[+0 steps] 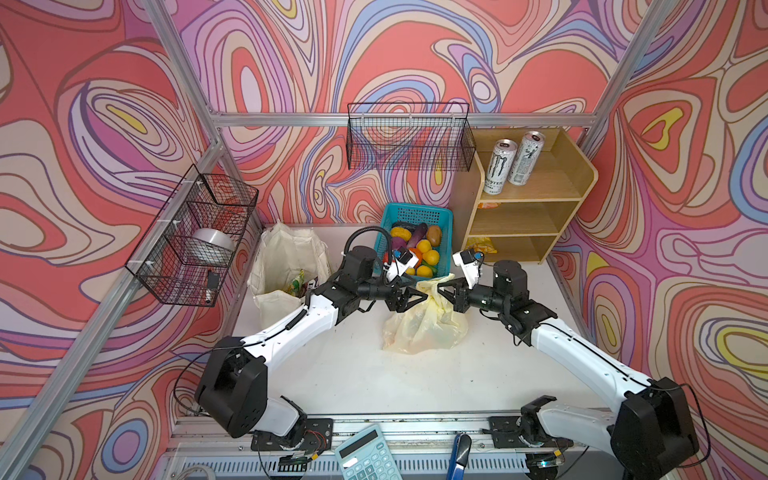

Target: Place the mixed food into the grocery bags and tie them

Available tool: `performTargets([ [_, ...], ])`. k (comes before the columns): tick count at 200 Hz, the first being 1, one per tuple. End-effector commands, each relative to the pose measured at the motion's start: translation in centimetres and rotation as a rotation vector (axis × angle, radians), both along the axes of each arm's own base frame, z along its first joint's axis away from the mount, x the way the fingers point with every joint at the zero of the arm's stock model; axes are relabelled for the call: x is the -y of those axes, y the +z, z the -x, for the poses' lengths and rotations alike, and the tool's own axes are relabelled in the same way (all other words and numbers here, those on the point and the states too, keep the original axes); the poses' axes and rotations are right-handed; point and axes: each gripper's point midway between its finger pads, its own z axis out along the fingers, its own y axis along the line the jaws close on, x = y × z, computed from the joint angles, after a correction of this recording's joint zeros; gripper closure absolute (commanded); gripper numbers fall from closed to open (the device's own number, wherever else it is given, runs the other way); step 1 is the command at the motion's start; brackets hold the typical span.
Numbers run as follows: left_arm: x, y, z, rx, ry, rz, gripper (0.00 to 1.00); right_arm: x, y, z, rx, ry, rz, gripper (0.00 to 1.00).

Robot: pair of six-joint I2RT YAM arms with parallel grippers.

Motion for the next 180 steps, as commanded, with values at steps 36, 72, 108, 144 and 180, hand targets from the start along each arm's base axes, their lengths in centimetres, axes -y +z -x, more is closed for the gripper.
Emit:
performTargets([
  [36,3.1,-2.0,1.4,-0.003,-0.204,-0.078,0.0,-0.3,0.9,-0.5,0.032,0.022,-0.009,1.0],
  [72,5.2,-4.3,2.5,-0.001,-0.235,-0.141,0.0,-0.4,0.7,-0.8,0.03,0.021,-0.011,1.0],
  [108,5.7,-5.8,1.0,0.017,-0.128,-0.132,0.0,-0.3,0.7,-0.8,0.028,0.018,-0.016,1.0],
  [144,6.1,-7.1,0.3,0.013,-0.091,-0.154,0.2,-0.3,0.7,-0.7,0.029,0.013,-0.024,1.0],
  [180,7.1,-7.9,1.1,-0.024,-0.132,-0.144,0.62,-0.3,0.7,-0.6,0.025,0.011,-0.036,1.0],
])
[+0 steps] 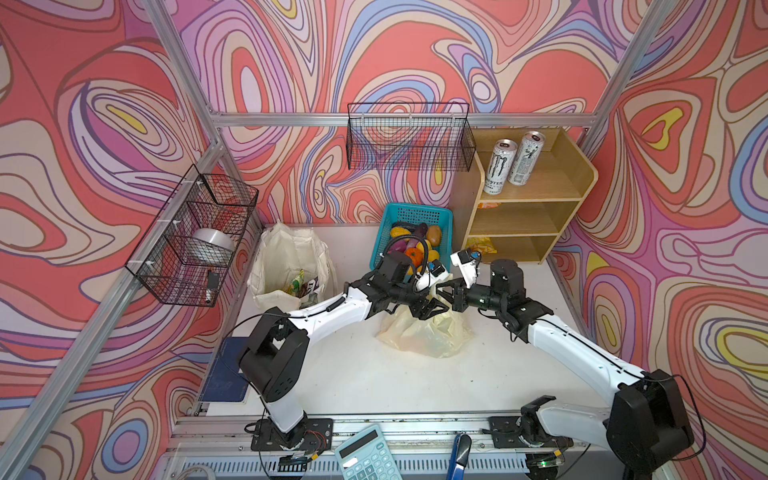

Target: Place the mixed food into the grocery bags and tie them

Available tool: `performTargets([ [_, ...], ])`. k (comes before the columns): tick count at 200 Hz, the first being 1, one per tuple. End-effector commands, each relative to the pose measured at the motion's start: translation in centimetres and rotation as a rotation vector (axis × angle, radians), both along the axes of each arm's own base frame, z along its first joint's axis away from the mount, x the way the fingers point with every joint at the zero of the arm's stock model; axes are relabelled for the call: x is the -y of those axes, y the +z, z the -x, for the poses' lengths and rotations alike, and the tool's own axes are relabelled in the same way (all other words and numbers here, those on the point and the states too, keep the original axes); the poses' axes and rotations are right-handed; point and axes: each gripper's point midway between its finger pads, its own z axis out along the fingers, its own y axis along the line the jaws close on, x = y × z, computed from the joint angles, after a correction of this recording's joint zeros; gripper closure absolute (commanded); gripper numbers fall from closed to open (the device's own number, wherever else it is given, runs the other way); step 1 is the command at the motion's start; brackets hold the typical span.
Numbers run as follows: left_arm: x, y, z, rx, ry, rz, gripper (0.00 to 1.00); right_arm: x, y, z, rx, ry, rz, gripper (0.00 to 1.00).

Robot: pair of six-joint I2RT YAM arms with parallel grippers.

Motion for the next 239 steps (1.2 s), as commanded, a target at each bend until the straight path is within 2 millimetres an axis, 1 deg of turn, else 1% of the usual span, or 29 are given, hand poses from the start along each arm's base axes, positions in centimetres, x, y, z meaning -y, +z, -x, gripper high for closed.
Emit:
performTargets([
  [1,0.6,-1.8,0.7,-0.044,-0.02,-0.021,0.63,-0.2,1.7,-0.2,0.06,0.008,-0.039,1.0],
  [7,0.8,-1.9,0.9,-0.052,-0.03,-0.02,0.68,-0.1,1.6,-0.2,0.059,0.006,-0.04,1.0],
  [32,1.5,-2.5,1.7,-0.082,-0.051,-0.01,0.78,-0.2,1.7,-0.2,0.054,0.006,-0.044,1.0],
  [43,1.7,-2.5,1.7,-0.097,-0.046,0.004,0.88,-0.1,1.8,-0.2,0.049,0.003,-0.044,1.0],
  [50,1.8,-2.4,1.8,-0.105,-0.043,0.02,0.91,-0.1,1.9,-0.2,0.05,0.0,-0.043,1.0],
  [55,1.8,-2.3,1.8,-0.109,-0.038,0.03,0.96,0.0,2.1,-0.1,0.049,-0.005,-0.044,1.0],
  [58,1.8,-2.2,1.7,-0.11,-0.034,0.039,1.0,0.1,2.2,-0.1,0.05,-0.007,-0.045,0.95],
  [73,1.9,-1.8,1.4,-0.119,-0.001,0.055,1.0,0.5,3.1,0.1,0.054,-0.025,-0.056,0.67],
  [85,1.7,-1.3,1.0,-0.121,0.03,0.063,1.0,0.9,4.3,0.4,0.062,-0.035,-0.072,0.53],
  [104,1.2,0.0,0.2,-0.105,0.089,0.088,1.0,1.5,6.7,1.3,0.093,-0.036,-0.101,0.45],
  [126,0.4,2.0,-0.5,-0.094,0.155,0.12,1.0,2.2,9.5,2.6,0.134,-0.055,-0.138,0.43],
  [145,-0.6,4.5,-0.7,-0.062,0.201,0.13,1.0,3.4,11.9,3.3,0.179,-0.12,-0.181,0.42],
  [163,-1.9,7.7,-0.9,-0.023,0.245,0.134,1.0,4.9,14.2,3.6,0.214,-0.213,-0.226,0.42],
  [165,-2.1,7.8,-0.9,-0.022,0.252,0.129,1.0,5.0,14.4,3.6,0.218,-0.225,-0.231,0.41],
  [169,-2.6,8.9,-1.1,-0.008,0.267,0.135,1.0,5.4,14.8,3.6,0.218,-0.246,-0.239,0.41],
  [179,-3.8,10.7,-1.5,0.01,0.31,0.131,1.0,6.1,15.7,3.5,0.226,-0.296,-0.255,0.41],
  [180,-3.9,11.2,-1.6,0.019,0.314,0.139,1.0,6.2,15.7,3.5,0.226,-0.3,-0.256,0.41],
  [192,-5.7,13.7,-2.3,0.047,0.37,0.146,1.0,7.0,16.5,3.3,0.223,-0.355,-0.269,0.41],
  [196,-6.3,14.4,-2.5,0.054,0.386,0.145,1.0,7.2,16.6,3.2,0.217,-0.368,-0.269,0.41],
  [199,-6.7,15.3,-2.6,0.066,0.397,0.154,1.0,7.4,16.7,3.1,0.218,-0.383,-0.269,0.41],
  [210,-8.7,17.6,-3.2,0.093,0.453,0.167,1.0,7.8,16.9,2.8,0.206,-0.417,-0.272,0.4],
  [222,-10.9,20.0,-3.9,0.127,0.509,0.181,1.0,7.8,16.4,2.2,0.17,-0.432,-0.252,0.4],
  [224,-11.3,20.1,-4.0,0.125,0.52,0.172,1.0,7.8,16.3,2.1,0.165,-0.431,-0.25,0.4],
  [239,-14.2,22.9,-4.6,0.181,0.591,0.168,1.0,7.3,15.3,1.4,0.114,-0.429,-0.245,0.4],
])
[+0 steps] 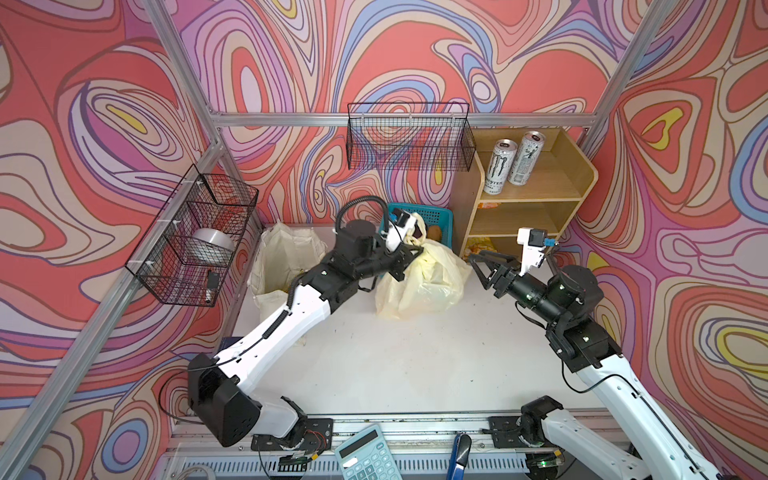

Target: Place the mixed food into the grocery bags and tie them

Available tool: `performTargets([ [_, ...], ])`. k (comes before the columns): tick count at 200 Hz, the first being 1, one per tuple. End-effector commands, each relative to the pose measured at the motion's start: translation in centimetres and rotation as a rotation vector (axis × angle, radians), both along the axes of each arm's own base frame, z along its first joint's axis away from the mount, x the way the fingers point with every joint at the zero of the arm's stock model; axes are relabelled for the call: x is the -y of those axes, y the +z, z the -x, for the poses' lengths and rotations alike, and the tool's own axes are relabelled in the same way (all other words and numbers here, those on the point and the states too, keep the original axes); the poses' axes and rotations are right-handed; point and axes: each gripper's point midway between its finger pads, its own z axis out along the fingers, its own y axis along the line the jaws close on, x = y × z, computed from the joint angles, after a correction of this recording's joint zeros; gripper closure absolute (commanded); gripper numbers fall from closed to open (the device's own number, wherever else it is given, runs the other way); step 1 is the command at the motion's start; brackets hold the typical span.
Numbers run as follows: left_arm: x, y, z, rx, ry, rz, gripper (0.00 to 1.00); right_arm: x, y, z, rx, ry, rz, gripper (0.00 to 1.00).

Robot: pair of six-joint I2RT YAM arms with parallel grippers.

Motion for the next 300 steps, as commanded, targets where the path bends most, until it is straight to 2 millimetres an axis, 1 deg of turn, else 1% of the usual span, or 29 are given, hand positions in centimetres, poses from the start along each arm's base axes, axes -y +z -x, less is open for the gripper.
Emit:
performTargets([
  [1,-4.7,2.7,-0.6,0.013,0.14,-0.048,1.0,0.4,-1.8,-1.7,-0.114,-0.055,-0.009,0.4],
  [24,-9.3,6.3,-1.8,0.058,0.255,-0.044,1.0,-1.5,-2.8,-2.8,-0.171,0.033,0.004,0.4],
  [33,-10.9,7.6,-2.1,0.07,0.295,-0.037,1.0,-2.4,-3.6,-3.6,-0.217,0.067,0.008,0.4],
  [50,-13.9,9.4,-2.9,0.088,0.378,-0.033,1.0,-5.2,-4.7,-4.8,-0.277,0.15,0.008,0.41],
  [63,-16.2,10.4,-3.6,0.112,0.46,-0.051,1.0,-8.4,-5.8,-5.5,-0.318,0.201,0.041,0.41],
  [92,-20.7,11.8,-4.8,0.152,0.633,-0.082,1.0,-16.6,-8.8,-6.3,-0.41,0.331,0.103,0.39],
  [95,-21.1,11.9,-4.9,0.154,0.647,-0.083,1.0,-17.3,-8.6,-6.3,-0.41,0.343,0.102,0.38],
  [100,-21.8,12.1,-5.0,0.16,0.669,-0.085,1.0,-18.6,-9.5,-6.6,-0.432,0.359,0.113,0.38],
  [104,-22.3,12.3,-5.1,0.165,0.687,-0.088,1.0,-19.6,-9.9,-6.7,-0.441,0.372,0.118,0.38],
  [108,-22.7,12.5,-5.1,0.17,0.701,-0.093,1.0,-20.5,-9.7,-6.8,-0.439,0.386,0.118,0.37],
  [117,-23.7,12.8,-5.3,0.181,0.737,-0.106,1.0,-22.8,-10.5,-7.0,-0.456,0.417,0.132,0.36],
  [125,-24.3,13.0,-5.4,0.189,0.76,-0.116,1.0,-24.5,-10.7,-7.1,-0.464,0.442,0.14,0.36],
  [127,-24.5,13.1,-5.4,0.19,0.766,-0.118,1.0,-25.1,-11.6,-7.3,-0.48,0.448,0.149,0.36],
  [133,-24.9,13.1,-5.4,0.194,0.781,-0.127,1.0,-26.4,-11.8,-7.4,-0.482,0.467,0.157,0.35],
  [136,-25.2,13.3,-5.4,0.2,0.789,-0.131,1.0,-26.9,-12.4,-7.4,-0.492,0.471,0.165,0.35],
  [140,-25.4,13.3,-5.4,0.202,0.8,-0.136,1.0,-27.7,-12.4,-7.5,-0.492,0.48,0.171,0.35],
  [145,-25.8,13.3,-5.4,0.205,0.812,-0.142,1.0,-28.5,-13.1,-7.6,-0.502,0.485,0.183,0.34],
  [158,-26.3,13.4,-5.4,0.213,0.83,-0.153,1.0,-30.5,-13.9,-7.8,-0.513,0.506,0.196,0.34],
  [160,-26.3,13.4,-5.4,0.213,0.832,-0.153,1.0,-30.7,-13.6,-7.8,-0.508,0.509,0.194,0.34],
  [165,-26.4,13.5,-5.3,0.218,0.835,-0.154,1.0,-31.4,-14.2,-8.0,-0.515,0.514,0.199,0.34],
  [202,-26.8,13.2,-5.4,0.215,0.844,-0.164,1.0,-34.7,-16.5,-10.0,-0.551,0.515,0.211,0.34],
  [211,-26.8,13.0,-5.5,0.212,0.846,-0.164,1.0,-35.3,-16.9,-10.4,-0.556,0.519,0.207,0.36],
  [218,-26.8,12.9,-5.6,0.211,0.846,-0.163,1.0,-35.6,-17.2,-10.8,-0.558,0.519,0.206,0.41],
  [223,-26.8,12.9,-5.6,0.211,0.848,-0.162,1.0,-35.8,-17.2,-11.0,-0.556,0.52,0.205,0.46],
  [227,-26.9,12.7,-5.7,0.209,0.849,-0.162,1.0,-36.0,-17.3,-11.1,-0.557,0.521,0.206,0.53],
  [241,-26.8,12.4,-5.9,0.2,0.845,-0.162,1.0,-36.1,-17.2,-11.4,-0.547,0.519,0.212,0.87],
  [248,-26.7,12.2,-6.0,0.197,0.842,-0.161,1.0,-36.1,-16.7,-11.3,-0.536,0.524,0.215,1.0],
  [277,-26.5,12.0,-5.9,0.188,0.83,-0.148,1.0,-35.2,-15.0,-10.4,-0.501,0.536,0.227,1.0],
  [300,-26.4,11.8,-5.8,0.186,0.828,-0.139,1.0,-33.9,-12.8,-9.2,-0.467,0.541,0.223,1.0],
])
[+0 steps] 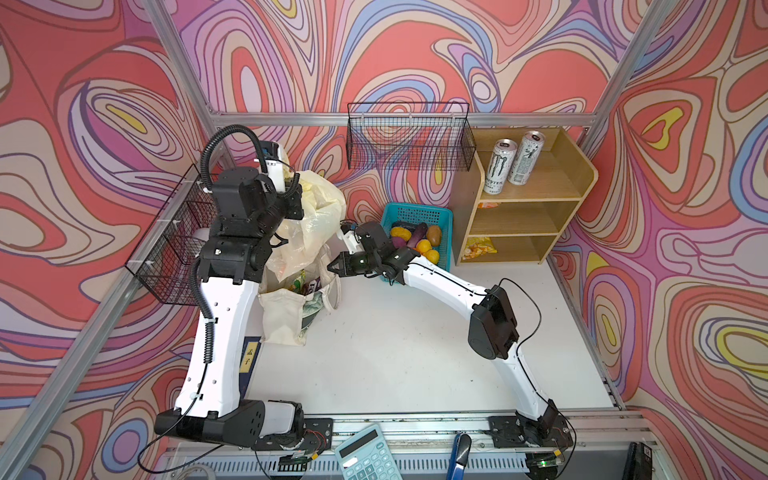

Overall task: Place the mixed food into the grocery bags and tie them
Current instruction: 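Lower the cream bag into the tote with the left while the right holds its edge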

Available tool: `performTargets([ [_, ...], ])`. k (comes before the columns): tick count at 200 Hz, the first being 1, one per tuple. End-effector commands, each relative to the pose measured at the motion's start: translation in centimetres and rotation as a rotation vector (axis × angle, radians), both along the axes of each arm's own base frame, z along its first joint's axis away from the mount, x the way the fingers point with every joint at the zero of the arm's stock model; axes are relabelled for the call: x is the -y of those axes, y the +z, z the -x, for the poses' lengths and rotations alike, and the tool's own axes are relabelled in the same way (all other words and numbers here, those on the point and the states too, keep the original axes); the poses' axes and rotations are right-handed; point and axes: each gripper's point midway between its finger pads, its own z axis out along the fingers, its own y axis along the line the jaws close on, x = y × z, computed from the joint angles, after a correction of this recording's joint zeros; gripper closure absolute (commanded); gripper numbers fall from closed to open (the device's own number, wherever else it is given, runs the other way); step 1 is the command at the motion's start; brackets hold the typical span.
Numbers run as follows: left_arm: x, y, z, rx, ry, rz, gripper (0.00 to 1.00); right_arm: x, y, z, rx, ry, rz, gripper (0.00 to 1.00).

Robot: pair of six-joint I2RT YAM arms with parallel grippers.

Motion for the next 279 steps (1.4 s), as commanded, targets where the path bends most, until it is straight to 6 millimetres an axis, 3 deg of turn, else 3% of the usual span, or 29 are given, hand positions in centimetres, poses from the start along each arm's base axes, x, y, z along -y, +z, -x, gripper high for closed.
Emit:
performTargets([
  [1,-0.1,0.7,0.5,0.031,-0.003,0.012,1.0,1.7,4.6,1.6,0.066,0.017,-0.029,1.0],
  [65,0.5,0.1,1.1,0.052,-0.031,0.107,1.0,5.9,7.2,4.6,0.136,-0.002,-0.006,1.0],
  [107,1.0,-1.6,0.7,0.057,-0.041,0.215,1.0,7.7,6.0,5.1,0.132,-0.033,0.023,1.0],
  [149,2.1,-4.7,0.8,0.01,-0.056,0.252,1.0,8.8,5.0,4.8,0.115,-0.06,0.026,1.0],
  [183,2.8,-7.1,2.6,-0.032,-0.066,0.249,1.0,9.4,5.1,4.4,0.115,-0.082,0.015,1.0],
  [237,4.1,-8.5,6.7,-0.064,-0.097,0.257,1.0,9.6,5.9,4.3,0.129,-0.088,-0.008,1.0],
  [279,3.8,-12.7,7.4,-0.215,-0.044,0.183,1.0,9.9,5.9,4.2,0.138,-0.1,-0.011,1.0],
])
